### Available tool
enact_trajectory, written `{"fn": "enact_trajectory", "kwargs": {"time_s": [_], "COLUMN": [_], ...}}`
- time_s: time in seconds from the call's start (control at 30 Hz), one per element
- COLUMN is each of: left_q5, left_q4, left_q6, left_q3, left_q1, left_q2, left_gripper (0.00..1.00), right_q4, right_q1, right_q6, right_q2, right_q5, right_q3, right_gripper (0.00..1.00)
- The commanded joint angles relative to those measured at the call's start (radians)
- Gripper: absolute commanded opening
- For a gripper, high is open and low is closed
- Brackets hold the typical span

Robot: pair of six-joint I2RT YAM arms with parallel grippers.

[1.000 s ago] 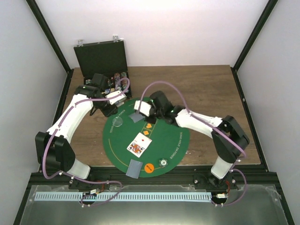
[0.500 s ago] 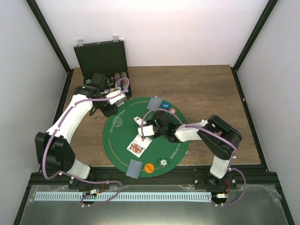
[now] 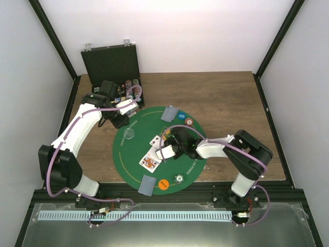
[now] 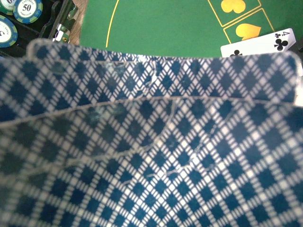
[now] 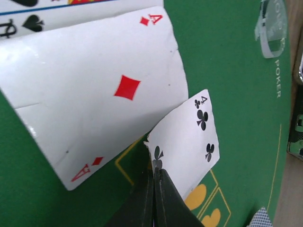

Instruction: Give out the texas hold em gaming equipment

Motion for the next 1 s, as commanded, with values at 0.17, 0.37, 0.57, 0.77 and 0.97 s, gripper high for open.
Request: {"fn": "enact_trajectory", "kwargs": {"time_s": [0.17, 0.37, 0.57, 0.77, 0.97], "left_q5": [0.017, 0.013, 0.013, 0.010, 0.009], "left_q4": [0.004, 0.000, 0.002, -0.001, -0.001], "left_q6": [0.005, 0.007, 0.005, 0.009, 0.020], "left_q3": [0.009, 0.010, 0.009, 0.009, 0.005], "left_q1": [0.005, 0.006, 0.005, 0.006, 0.006], "left_q2": [-0.018, -0.023, -0.021, -0.023, -0.022], "left_gripper": [0.41, 0.41, 0.41, 0.41, 0.41], "right_q4": [-0.069, -0.084, -0.078, -0.095, -0.077], "right_q1": [-0.003, -0.005, -0.012, -0.014, -0.014], "right_q6": [-0.064, -0.072, -0.081, -0.093, -0.109], "right_q2": [-0.048, -0.061, -0.082, -0.077, -0.089], "right_q5": [-0.016, -0.026, -0.034, -0.042, -0.045], "right_q3": [0.009, -0.007, -0.028, -0.030, -0.048], "right_gripper": [0.01, 0.01, 0.01, 0.01, 0.14]}}
